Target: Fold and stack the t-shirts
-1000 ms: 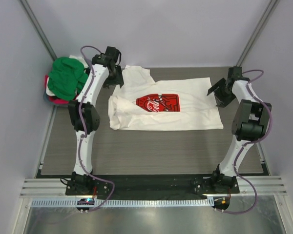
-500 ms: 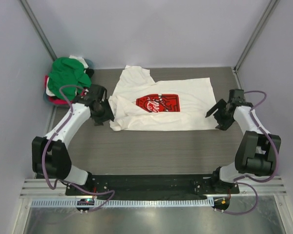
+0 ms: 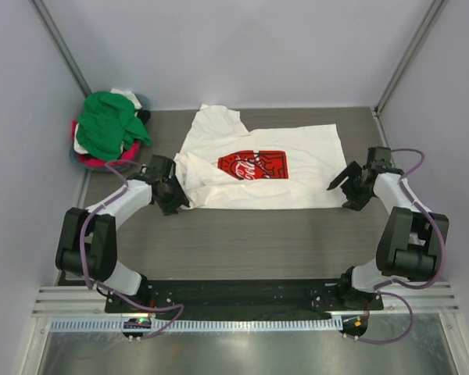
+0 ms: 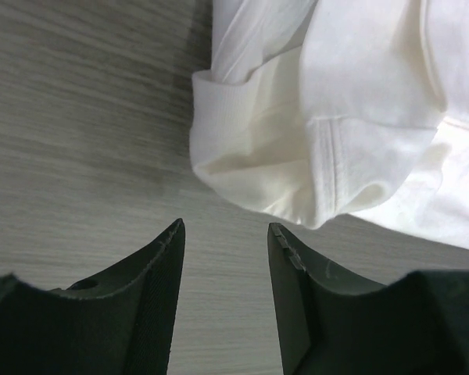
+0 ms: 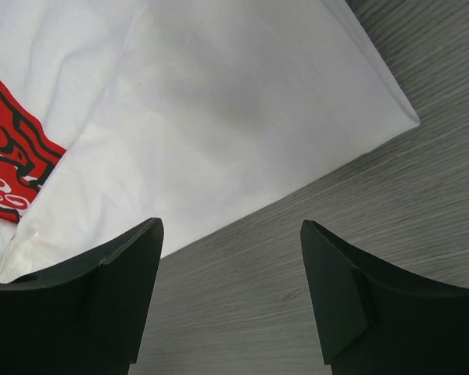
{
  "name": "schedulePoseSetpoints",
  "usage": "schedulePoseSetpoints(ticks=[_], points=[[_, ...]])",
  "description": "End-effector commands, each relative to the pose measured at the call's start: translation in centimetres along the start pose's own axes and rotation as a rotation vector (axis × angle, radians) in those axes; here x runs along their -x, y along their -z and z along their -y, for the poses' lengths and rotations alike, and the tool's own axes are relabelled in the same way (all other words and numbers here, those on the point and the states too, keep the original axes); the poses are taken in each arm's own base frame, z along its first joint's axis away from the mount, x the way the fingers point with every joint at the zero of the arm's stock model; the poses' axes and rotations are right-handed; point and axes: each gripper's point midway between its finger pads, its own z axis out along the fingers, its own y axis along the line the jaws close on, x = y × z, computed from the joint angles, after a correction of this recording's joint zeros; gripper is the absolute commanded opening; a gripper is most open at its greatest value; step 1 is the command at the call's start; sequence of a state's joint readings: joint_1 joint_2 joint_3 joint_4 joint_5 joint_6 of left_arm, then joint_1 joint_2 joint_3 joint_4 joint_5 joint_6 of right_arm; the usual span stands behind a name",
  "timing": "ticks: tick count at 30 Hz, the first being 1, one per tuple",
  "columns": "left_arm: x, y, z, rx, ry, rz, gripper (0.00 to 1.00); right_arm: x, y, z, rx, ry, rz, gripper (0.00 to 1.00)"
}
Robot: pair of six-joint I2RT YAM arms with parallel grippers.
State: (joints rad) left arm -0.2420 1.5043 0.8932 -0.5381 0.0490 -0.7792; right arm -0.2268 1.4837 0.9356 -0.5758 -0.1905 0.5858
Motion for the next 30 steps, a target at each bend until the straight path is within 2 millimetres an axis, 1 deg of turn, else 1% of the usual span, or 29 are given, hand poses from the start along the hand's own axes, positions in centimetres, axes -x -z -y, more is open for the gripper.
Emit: schedulePoseSetpoints(ticks=[1,3,5,6,9,10,11,12,14,17,18,19,20,21,22,23,25,26,27,28,29,30], points=[[1.8,-1.0,2.3,-0.082,0.022,0.056,0.48,0.4,-0.7,-0.1,0.022,0.016,0.004,0.77],[1.7,-1.8,2.0,-0.059,0.022,0.048,0.46,0.3,-1.2,0.1,0.016,0.007,0.001,0.77],[2.0,-2.3,2.0,-0.052,0.021,0.054,0.43,0.1,-1.8,0.3,0.009,0.000,-0.010,0.76],[2.0,-2.9,1.8,-0.042,0.025,0.047,0.41,0.2,-1.9,0.3,0.010,0.000,-0.009,0.76],[2.0,-3.6,1.7,-0.029,0.028,0.042,0.22,0.1,-2.8,0.8,-0.012,-0.003,-0.020,0.76],[2.2,-3.6,1.7,-0.026,0.030,0.045,0.10,0.1,-2.9,1.0,-0.019,-0.004,-0.019,0.76],[2.3,-3.6,1.7,-0.025,0.030,0.052,0.03,0.0,-3.3,1.2,-0.030,-0.008,-0.028,0.75],[2.6,-3.4,2.0,-0.029,0.031,0.057,0.00,0.0,-3.5,1.3,-0.035,-0.008,-0.026,0.74],[3.2,-2.3,2.3,-0.031,0.031,0.080,0.00,0.0,-3.8,1.7,-0.051,-0.012,-0.028,0.71],[4.5,0.9,2.9,-0.033,0.028,0.101,0.00,0.1,-4.3,2.3,-0.080,-0.027,-0.027,0.66],[5.0,2.0,2.4,0.004,0.028,0.117,0.00,0.2,-4.5,2.4,-0.086,-0.027,-0.027,0.65],[5.4,3.0,2.2,0.010,0.031,0.129,0.00,0.3,-4.5,2.4,-0.089,-0.030,-0.025,0.63],[6.0,4.2,1.6,0.013,0.048,0.143,0.00,0.3,-4.5,2.5,-0.093,-0.031,-0.022,0.62],[5.6,4.9,0.9,0.023,0.059,0.112,0.00,0.4,-4.5,2.6,-0.096,-0.036,-0.021,0.61],[5.8,5.4,0.5,0.024,0.073,0.109,0.03,0.5,-4.4,2.7,-0.099,-0.037,-0.017,0.60],[6.0,5.8,-0.3,0.019,0.101,0.097,0.07,0.5,-4.4,2.8,-0.101,-0.039,-0.015,0.60],[5.0,5.8,-1.4,0.013,0.128,0.032,0.18,0.6,-4.4,2.9,-0.106,-0.041,-0.013,0.58],[4.9,5.6,-2.5,0.022,0.164,0.017,0.19,0.7,-4.4,3.0,-0.106,-0.045,-0.012,0.57],[4.7,5.5,-3.1,0.020,0.179,0.009,0.19,0.7,-4.3,3.1,-0.108,-0.046,-0.011,0.57],[4.2,5.3,-3.2,0.001,0.191,-0.012,0.19,0.7,-4.3,3.2,-0.107,-0.049,-0.012,0.57],[3.7,4.8,-5.2,0.015,0.252,-0.034,0.22,0.7,-4.2,3.1,-0.106,-0.046,-0.009,0.57],[3.7,4.8,-5.3,-0.008,0.264,-0.027,0.30,0.7,-4.1,3.2,-0.105,-0.047,-0.010,0.57]])
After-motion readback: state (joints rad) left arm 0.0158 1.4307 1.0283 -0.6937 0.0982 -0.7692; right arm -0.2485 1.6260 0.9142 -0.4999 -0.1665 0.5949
